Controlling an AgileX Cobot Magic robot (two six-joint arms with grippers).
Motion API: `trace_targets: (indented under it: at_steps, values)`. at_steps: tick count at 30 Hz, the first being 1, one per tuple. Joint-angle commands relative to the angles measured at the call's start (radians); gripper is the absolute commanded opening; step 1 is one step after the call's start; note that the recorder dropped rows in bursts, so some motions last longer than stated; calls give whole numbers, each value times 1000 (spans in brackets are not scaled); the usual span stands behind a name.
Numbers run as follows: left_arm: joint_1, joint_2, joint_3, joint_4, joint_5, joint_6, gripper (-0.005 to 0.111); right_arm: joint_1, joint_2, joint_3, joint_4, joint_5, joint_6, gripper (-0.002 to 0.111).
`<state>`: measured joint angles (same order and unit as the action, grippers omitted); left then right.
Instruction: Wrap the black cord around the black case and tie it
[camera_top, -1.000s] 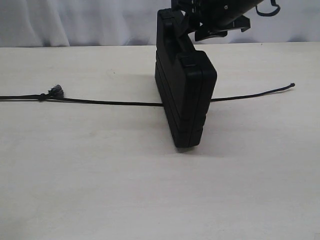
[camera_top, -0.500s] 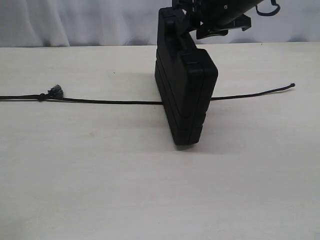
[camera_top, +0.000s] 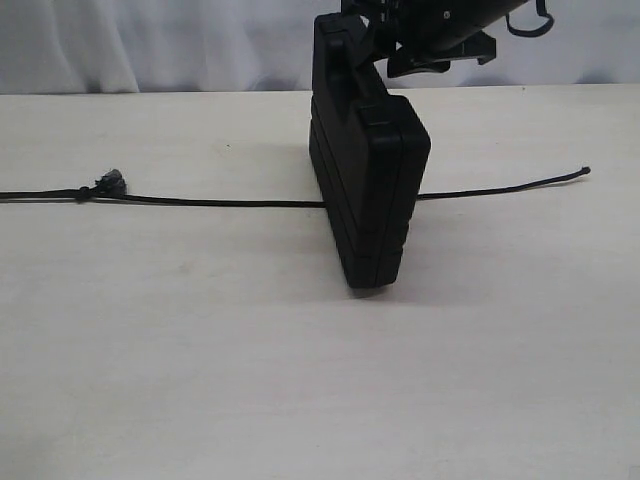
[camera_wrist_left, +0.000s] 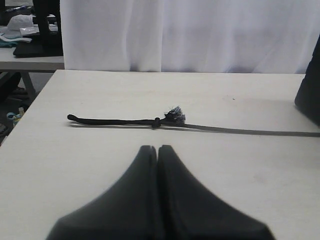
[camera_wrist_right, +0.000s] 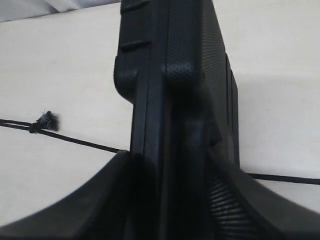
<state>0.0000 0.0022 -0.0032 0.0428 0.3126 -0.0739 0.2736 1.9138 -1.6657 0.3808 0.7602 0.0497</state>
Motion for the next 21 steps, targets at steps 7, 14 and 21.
trace_targets:
  at_steps: [7,14,21]
  values:
    - [-2,-2,3,1,-7,-6,0,-9,17,15,-60,35,-34,43]
    - [-2,-2,3,-1,-7,-6,0,-9,13,15,-60,21,-43,39]
    - [-2,-2,3,-1,-7,-6,0,-9,13,15,-60,21,-56,16]
